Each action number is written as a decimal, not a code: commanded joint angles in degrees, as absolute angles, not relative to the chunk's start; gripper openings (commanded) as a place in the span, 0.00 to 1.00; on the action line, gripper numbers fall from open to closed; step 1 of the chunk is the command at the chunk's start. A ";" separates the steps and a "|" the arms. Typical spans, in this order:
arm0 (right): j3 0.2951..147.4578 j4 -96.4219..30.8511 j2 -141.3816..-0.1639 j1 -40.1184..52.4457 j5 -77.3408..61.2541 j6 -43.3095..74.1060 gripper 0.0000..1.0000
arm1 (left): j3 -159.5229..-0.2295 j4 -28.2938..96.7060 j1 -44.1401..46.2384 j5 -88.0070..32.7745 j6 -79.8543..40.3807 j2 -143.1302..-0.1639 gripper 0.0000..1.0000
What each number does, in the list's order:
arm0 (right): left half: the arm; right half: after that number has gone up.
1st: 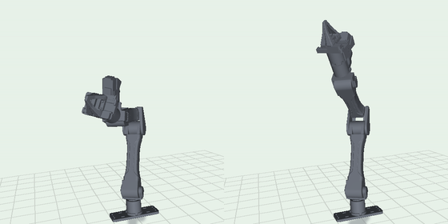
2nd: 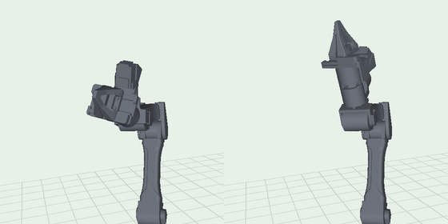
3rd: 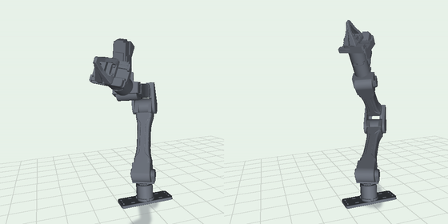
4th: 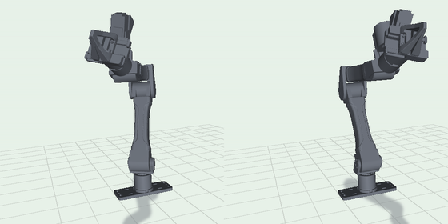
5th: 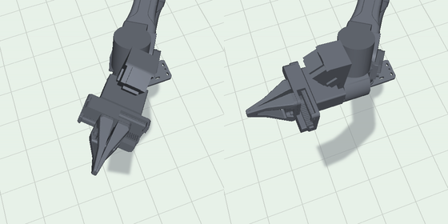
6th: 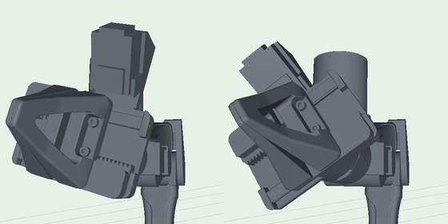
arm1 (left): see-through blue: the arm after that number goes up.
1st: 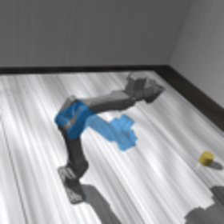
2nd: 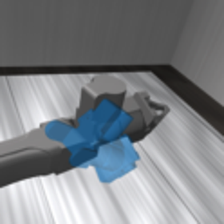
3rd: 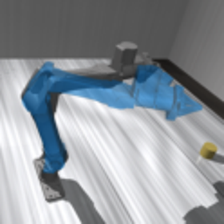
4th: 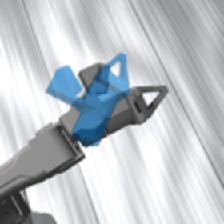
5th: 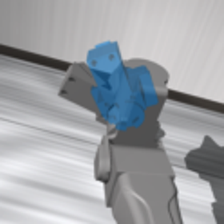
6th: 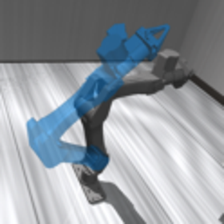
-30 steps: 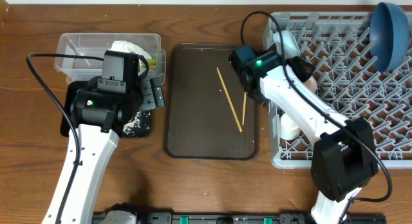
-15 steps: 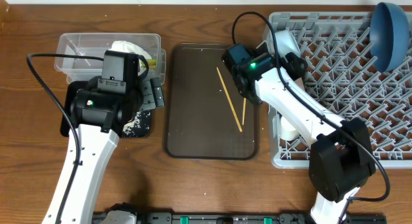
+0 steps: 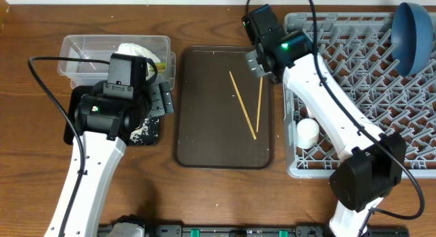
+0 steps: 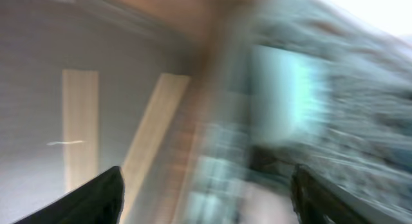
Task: Sort waste into correct bins and load items into the dishwasher rack
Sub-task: 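Lower the right gripper to the brown tray and grasp one chopstick, then carry the chopstick with the right gripper and drop it into the rack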
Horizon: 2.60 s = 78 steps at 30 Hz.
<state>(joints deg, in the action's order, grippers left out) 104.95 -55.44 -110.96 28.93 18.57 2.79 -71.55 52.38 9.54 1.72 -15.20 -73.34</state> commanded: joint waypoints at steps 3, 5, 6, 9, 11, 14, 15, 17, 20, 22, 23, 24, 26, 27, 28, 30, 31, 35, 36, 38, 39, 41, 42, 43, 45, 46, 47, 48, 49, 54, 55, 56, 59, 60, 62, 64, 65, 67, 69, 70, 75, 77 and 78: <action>100.64 -51.35 -112.57 30.87 -5.89 8.01 0.74 | -72.23 52.49 9.32 2.17 -15.14 -72.97 0.91; 98.48 -50.41 -113.38 31.73 -6.15 8.29 0.70 | -72.23 52.49 9.32 2.17 -15.14 -72.97 0.92; 97.17 -50.17 -113.65 32.29 -6.42 8.29 0.67 | -72.23 52.49 9.32 2.17 -15.14 -72.97 0.92; 93.62 -49.50 -114.80 33.65 -6.42 8.29 0.57 | -72.23 52.49 9.32 2.17 -15.14 -72.97 0.92; 91.72 -49.17 -115.35 34.20 -6.24 8.29 0.49 | -72.23 52.49 9.32 2.17 -15.14 -72.99 0.91; 88.90 -48.12 -115.87 34.33 -5.37 8.27 0.40 | -72.23 52.49 9.32 2.17 -15.14 -72.97 0.91; 87.99 -47.99 -116.09 34.33 -4.43 8.29 0.38 | -72.23 52.49 9.32 2.17 -15.14 -72.97 0.91; 86.39 -47.97 -116.57 34.24 -2.66 8.29 0.38 | -72.23 52.49 9.32 2.17 -15.14 -72.97 0.91; 84.33 -47.59 -117.54 34.04 -1.10 8.29 0.38 | -72.23 52.49 9.32 2.17 -15.14 -72.97 0.92; 83.46 -47.31 -118.17 34.04 -0.38 8.27 0.38 | -72.23 52.49 9.32 2.17 -15.14 -72.97 0.91; 83.18 -47.05 -118.48 34.04 -0.40 8.27 0.38 | -72.23 52.49 9.32 2.17 -15.14 -72.97 0.92; 83.02 -46.89 -118.65 34.04 -0.40 8.27 0.38 | -72.23 52.49 9.32 2.17 -15.14 -72.97 0.91; 83.00 -46.92 -119.22 34.04 -0.40 8.27 0.38 | -72.23 52.49 9.32 2.17 -15.14 -72.97 0.92; 82.98 -46.98 -119.39 34.04 -0.40 8.27 0.38 | -72.23 52.49 9.32 2.17 -15.14 -72.97 0.92; 82.94 -47.00 -119.87 34.04 -0.32 8.27 0.38 | -72.23 52.49 9.32 2.17 -15.14 -72.97 0.91; 82.70 -47.24 -120.55 34.02 -0.21 8.29 0.38 | -72.23 52.49 9.32 2.17 -15.14 -72.97 0.91; 82.65 -47.48 -120.84 33.93 -0.21 8.29 0.38 | -72.23 52.49 9.32 2.17 -15.14 -72.97 0.92; 82.65 -49.08 -121.86 33.41 -0.27 8.97 0.36 | -72.23 52.49 9.32 2.17 -15.14 -72.97 0.91; 82.65 -49.71 -121.86 33.28 -0.32 9.65 0.34 | -72.23 52.49 9.32 2.17 -15.14 -72.97 0.91; 82.65 -50.76 -121.86 33.23 -1.50 9.85 0.28 | -72.23 52.49 9.32 2.17 -15.14 -72.97 0.91; 82.65 -51.24 -121.86 33.23 -2.22 9.85 0.24 | -72.23 52.49 9.32 2.17 -15.14 -72.97 0.92; 82.65 -52.31 -121.86 33.26 -3.88 9.85 0.15 | -72.23 52.49 9.32 2.17 -15.14 -72.97 0.91; 82.65 -52.64 -121.86 33.30 -4.40 9.82 0.11 | -72.23 52.49 9.32 2.17 -15.14 -72.99 0.92; 82.65 -52.86 -121.86 33.36 -4.82 9.82 0.07 | -72.23 52.49 9.32 2.17 -15.14 -72.97 0.92; 82.67 -52.88 -121.84 33.36 -5.02 10.07 0.02 | -72.23 52.47 9.32 2.17 -15.14 -72.97 0.91; 82.78 -52.71 -121.84 33.34 -5.02 10.35 0.01 | -72.23 52.49 9.32 2.17 -15.14 -72.97 0.91; 83.20 -52.73 -121.80 33.34 -5.06 10.79 0.01 | -72.23 52.49 9.32 2.17 -15.14 -72.97 0.91; 83.81 -52.75 -121.60 33.30 -5.32 10.90 0.01 | -72.23 52.49 9.32 2.17 -15.14 -72.99 0.91; 84.29 -52.73 -121.38 33.30 -5.65 10.87 0.01 | -72.23 52.49 9.32 2.17 -15.14 -72.97 0.91; 89.60 -53.76 -118.37 33.21 -6.02 10.55 0.01 | -72.23 52.49 9.32 2.17 -15.14 -72.99 0.91; 91.00 -54.46 -117.51 33.04 -5.96 10.37 0.01 | -72.23 52.49 9.32 2.17 -15.14 -72.99 0.92; 92.20 -55.13 -116.73 32.84 -5.82 10.20 0.01 | -72.23 52.49 9.32 2.17 -15.14 -72.97 0.91; 95.61 -57.17 -113.89 31.40 -4.64 10.24 0.01 | -72.23 52.49 9.32 2.17 -15.14 -72.97 0.91; 96.60 -58.02 -112.77 30.63 -4.08 10.24 0.01 | -72.23 52.47 9.32 2.17 -15.14 -72.97 0.91; 98.02 -59.59 -110.67 28.71 -2.96 10.26 0.01 | -72.23 52.49 9.32 2.17 -15.14 -72.97 0.92; 98.89 -61.43 -108.27 25.76 -1.76 10.24 0.01 | -72.23 52.49 9.32 2.17 -15.14 -72.99 0.91; 98.94 -62.30 -107.00 23.97 -1.15 10.20 0.01 | -72.23 52.49 9.32 2.17 -15.14 -72.99 0.91; 98.94 -64.03 -104.92 20.21 0.89 9.67 0.01 | -72.23 52.49 9.32 2.17 -15.14 -72.97 0.91; 98.94 -65.56 -103.44 16.14 2.24 7.35 0.01 | -72.23 52.49 9.32 2.17 -15.14 -72.97 0.91; 98.94 -66.24 -102.94 14.00 2.72 5.96 0.01 | -72.23 52.49 9.32 2.17 -15.14 -72.97 0.92; 98.00 -66.87 -102.91 5.78 3.22 -1.08 0.01 | -72.23 52.49 9.32 2.17 -15.14 -72.97 0.92; 97.10 -66.57 -103.70 3.16 3.22 -3.36 0.01 | -72.23 52.49 9.32 2.17 -15.14 -72.97 0.92; 96.82 -66.50 -104.25 2.20 3.22 -4.14 0.01 | -72.23 52.49 9.32 2.17 -15.14 -72.97 0.91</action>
